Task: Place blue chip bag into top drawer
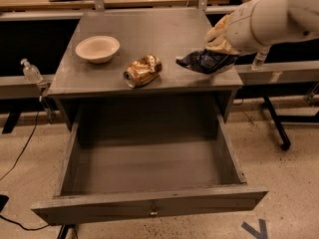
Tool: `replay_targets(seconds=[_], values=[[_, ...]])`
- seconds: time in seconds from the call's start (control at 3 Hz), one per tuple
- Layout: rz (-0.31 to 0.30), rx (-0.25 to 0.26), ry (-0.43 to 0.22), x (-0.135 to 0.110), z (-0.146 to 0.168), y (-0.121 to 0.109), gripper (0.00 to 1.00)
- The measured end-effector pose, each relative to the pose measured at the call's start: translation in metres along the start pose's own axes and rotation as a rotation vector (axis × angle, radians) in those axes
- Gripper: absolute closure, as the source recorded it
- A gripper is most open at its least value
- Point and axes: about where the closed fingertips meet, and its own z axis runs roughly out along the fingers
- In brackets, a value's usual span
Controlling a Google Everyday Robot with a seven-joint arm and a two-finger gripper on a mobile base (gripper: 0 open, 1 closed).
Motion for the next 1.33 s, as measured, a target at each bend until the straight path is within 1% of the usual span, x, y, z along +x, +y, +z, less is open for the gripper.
replay_targets(seconds=[0.33, 0.67, 1.0, 1.33], values=[[-0.022, -0.004, -0.128, -0.022, -0.058, -0.007, 1.0], [-0.023, -0.119, -0.356, -0.06, -0.077, 0.013, 1.0], [-0.014, -0.265, -0.524, -0.097, -0.064, 0.044, 1.0], [0.012, -0.359, -0.593, -0.122, -0.042, 0.068, 1.0]])
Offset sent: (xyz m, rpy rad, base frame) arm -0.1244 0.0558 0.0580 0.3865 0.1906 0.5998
